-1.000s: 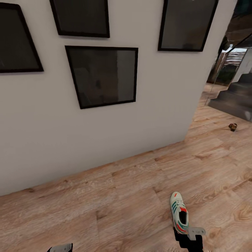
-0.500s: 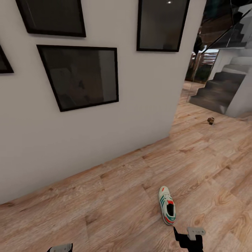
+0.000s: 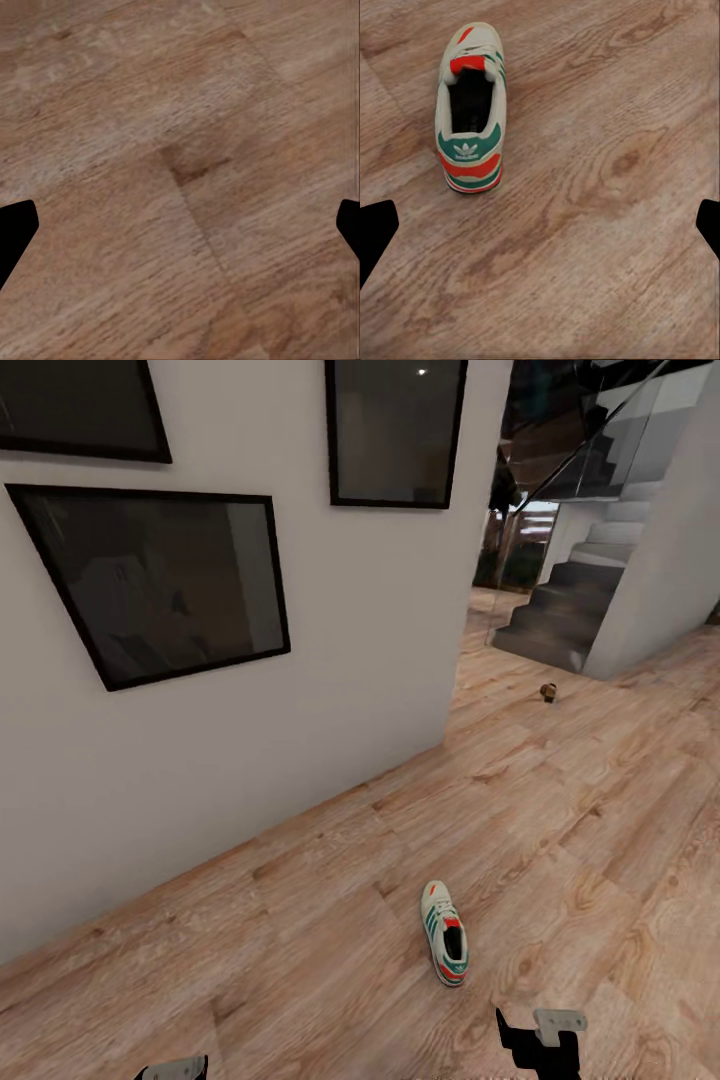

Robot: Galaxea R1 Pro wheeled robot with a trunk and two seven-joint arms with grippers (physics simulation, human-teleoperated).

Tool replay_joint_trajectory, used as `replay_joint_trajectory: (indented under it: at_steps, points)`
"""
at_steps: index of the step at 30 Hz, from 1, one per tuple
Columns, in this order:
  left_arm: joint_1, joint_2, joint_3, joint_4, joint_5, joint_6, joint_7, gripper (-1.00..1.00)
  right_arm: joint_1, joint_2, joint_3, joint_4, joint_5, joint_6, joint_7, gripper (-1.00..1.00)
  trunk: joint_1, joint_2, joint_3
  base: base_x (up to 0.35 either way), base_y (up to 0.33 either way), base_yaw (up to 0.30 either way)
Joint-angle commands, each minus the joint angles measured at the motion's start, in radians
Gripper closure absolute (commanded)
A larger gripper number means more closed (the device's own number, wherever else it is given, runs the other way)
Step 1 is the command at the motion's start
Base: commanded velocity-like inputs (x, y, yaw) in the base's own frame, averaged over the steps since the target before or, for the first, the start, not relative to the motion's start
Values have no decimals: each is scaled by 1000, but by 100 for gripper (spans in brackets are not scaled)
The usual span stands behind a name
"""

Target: Pick up the two gym shoes and the two sandals from the corridor floor and place them onto the hallstand (shoe rack) in the corridor, making sure they are on the rack and not on the floor. Arrange them so the two gym shoes are next to each other and the two sandals are next to each other.

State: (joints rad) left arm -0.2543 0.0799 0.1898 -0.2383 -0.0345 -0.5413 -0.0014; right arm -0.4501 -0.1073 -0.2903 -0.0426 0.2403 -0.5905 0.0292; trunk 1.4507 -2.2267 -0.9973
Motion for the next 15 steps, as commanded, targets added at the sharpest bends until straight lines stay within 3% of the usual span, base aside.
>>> replay_joint_trajectory:
  at_steps: [1,15]
  points:
    - [0,0,3,1,-4,-3,0,-100,-1,0,-9,1,7,-3,3,-100,0,0,-1,0,0,-273]
    - [0,0,3,1,-4,-3,0,-100,-1,0,-9,0,5,-4,2,-100,0,0,-1,0,0,-266]
